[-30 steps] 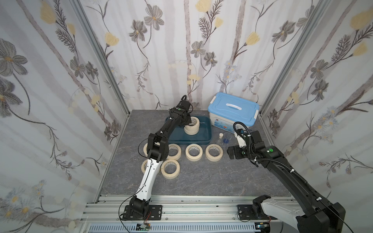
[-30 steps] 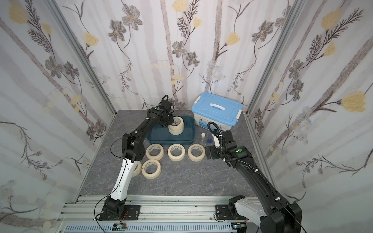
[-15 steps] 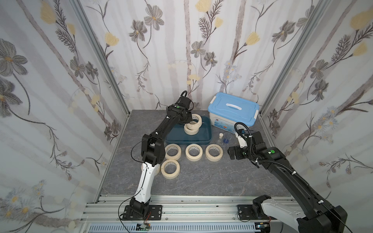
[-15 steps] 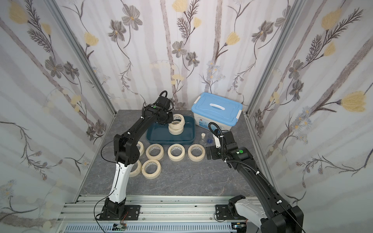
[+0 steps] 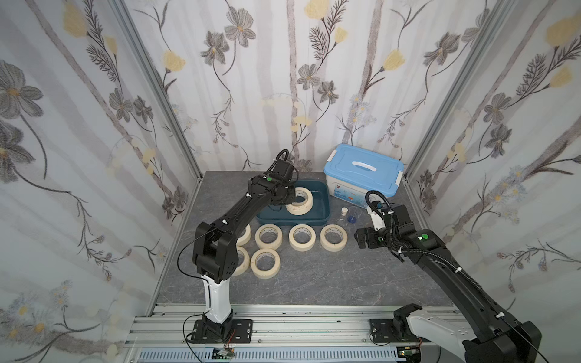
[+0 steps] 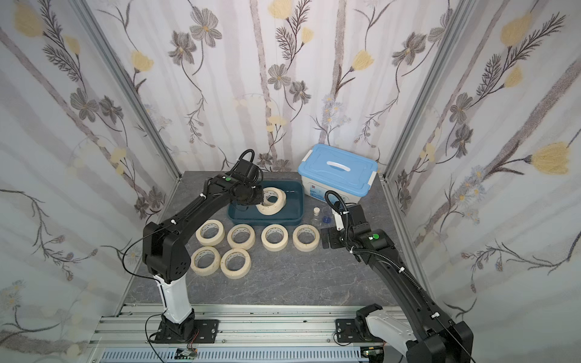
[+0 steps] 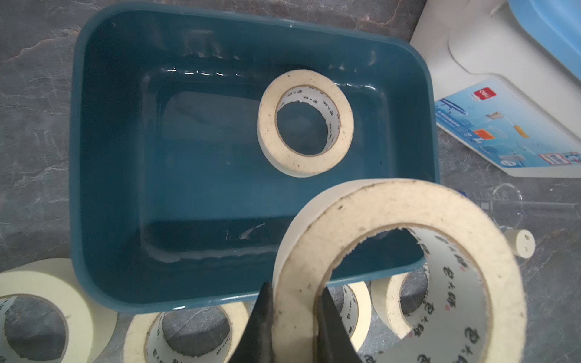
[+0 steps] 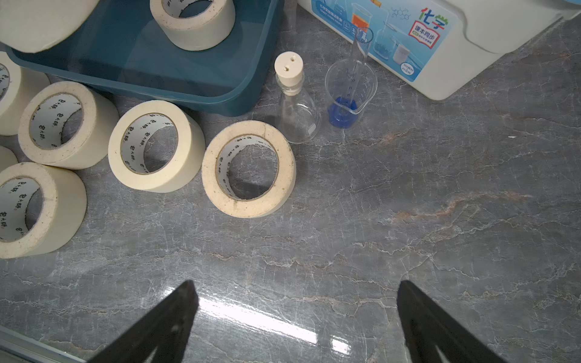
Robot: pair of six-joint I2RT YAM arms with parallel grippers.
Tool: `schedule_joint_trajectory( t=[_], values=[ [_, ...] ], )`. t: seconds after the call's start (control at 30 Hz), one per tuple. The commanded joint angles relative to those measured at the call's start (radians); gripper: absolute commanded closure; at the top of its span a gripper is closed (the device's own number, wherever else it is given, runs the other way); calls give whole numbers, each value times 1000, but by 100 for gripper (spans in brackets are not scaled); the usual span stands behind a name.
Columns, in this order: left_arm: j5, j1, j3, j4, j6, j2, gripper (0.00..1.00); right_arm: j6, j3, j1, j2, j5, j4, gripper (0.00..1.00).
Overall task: Take out the art tape in the storage box
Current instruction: Pick up the art tape from the storage box, then place the art tape at the center of the board.
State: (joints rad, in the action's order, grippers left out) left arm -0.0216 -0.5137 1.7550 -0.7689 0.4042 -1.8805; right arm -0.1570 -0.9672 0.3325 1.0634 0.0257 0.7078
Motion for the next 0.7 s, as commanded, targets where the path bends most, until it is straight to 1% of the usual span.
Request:
schedule_joint_trajectory(
  t=[0.0, 0.3, 0.37, 0.53, 0.67],
  values=[
    [16, -18, -66, 50, 10, 65, 93, -12, 0, 0, -4, -16, -28, 0],
    [28, -77, -293, 71, 43, 249, 93, -10, -1, 0, 1, -15, -31, 0],
    [52, -88, -351, 64, 56, 288, 93, -9, -2, -1, 6, -15, -31, 0],
    [70, -115, -449, 62, 89, 365, 93, -9, -10, -1, 15, -12, -38, 0],
    [73, -146, -501, 54, 112, 401, 93, -9, -15, -1, 21, -12, -41, 0]
  ],
)
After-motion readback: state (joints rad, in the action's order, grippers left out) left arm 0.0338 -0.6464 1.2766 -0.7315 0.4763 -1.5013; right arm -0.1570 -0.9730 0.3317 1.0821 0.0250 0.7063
